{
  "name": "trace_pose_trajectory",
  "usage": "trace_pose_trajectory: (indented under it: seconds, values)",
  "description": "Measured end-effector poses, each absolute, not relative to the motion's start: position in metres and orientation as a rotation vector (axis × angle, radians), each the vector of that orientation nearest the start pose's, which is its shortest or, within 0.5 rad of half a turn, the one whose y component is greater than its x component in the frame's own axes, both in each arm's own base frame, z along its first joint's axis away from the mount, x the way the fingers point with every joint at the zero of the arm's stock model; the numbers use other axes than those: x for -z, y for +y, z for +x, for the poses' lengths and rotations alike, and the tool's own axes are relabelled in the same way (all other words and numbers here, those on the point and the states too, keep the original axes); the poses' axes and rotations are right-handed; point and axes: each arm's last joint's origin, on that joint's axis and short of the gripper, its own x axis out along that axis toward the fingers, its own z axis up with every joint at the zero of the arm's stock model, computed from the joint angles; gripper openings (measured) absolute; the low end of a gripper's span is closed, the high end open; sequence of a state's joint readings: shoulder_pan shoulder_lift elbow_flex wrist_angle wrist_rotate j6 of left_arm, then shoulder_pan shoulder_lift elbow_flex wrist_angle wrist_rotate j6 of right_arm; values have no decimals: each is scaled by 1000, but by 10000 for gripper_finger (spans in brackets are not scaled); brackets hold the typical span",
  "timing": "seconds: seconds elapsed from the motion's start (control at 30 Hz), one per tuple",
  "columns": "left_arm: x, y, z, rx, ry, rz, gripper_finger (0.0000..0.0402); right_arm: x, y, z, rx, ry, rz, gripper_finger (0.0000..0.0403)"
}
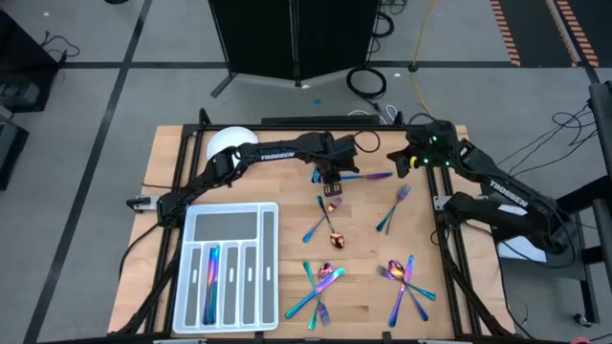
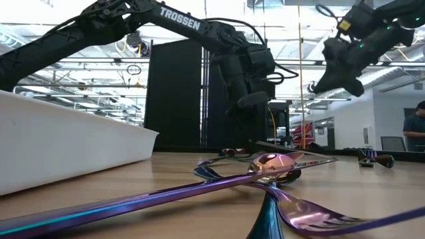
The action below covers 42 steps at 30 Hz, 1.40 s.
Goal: Sort silverware
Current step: Put the iridescent blue knife in the silverware tray
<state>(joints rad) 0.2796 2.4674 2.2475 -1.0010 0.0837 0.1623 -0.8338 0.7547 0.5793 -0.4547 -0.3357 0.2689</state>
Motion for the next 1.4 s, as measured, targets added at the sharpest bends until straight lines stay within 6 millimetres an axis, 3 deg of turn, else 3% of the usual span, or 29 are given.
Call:
trace_pose_trajectory:
  seconds: [0.1, 0.2, 0.4, 0.57, 0.7, 0.83, 0.93, 1.03, 1.23, 1.4]
  values:
    - [-184, 139, 491, -59, 1213, -93, 68, -240, -103, 117, 478, 434, 628, 0]
    - [-184, 139, 491, -57, 1209, -94, 63, -218, -94, 123, 396, 496, 607, 0]
    - [-185, 139, 491, -57, 1207, -97, 34, -182, -83, 132, 288, 547, 352, 14]
    - [-186, 139, 491, -73, 1202, -117, 3, -181, -78, 136, 245, 520, 297, 44]
    - [-186, 138, 492, -69, 1198, -115, 17, -180, -81, 137, 356, 507, 376, 59]
    - [-186, 129, 494, -68, 1198, -129, 59, -170, -92, 137, 587, 551, 470, 44]
    - [-186, 122, 496, -55, 1198, -119, 95, -159, -103, 140, 632, 600, 512, 12]
    - [-186, 112, 500, -52, 1185, -123, 121, -157, -118, 147, 674, 643, 542, 5]
    - [-187, 100, 505, -40, 1159, -102, 135, -157, -161, 163, 745, 716, 554, 1]
    - [-186, 100, 501, -84, 1210, -75, 135, -138, -190, 170, 759, 815, 597, 1]
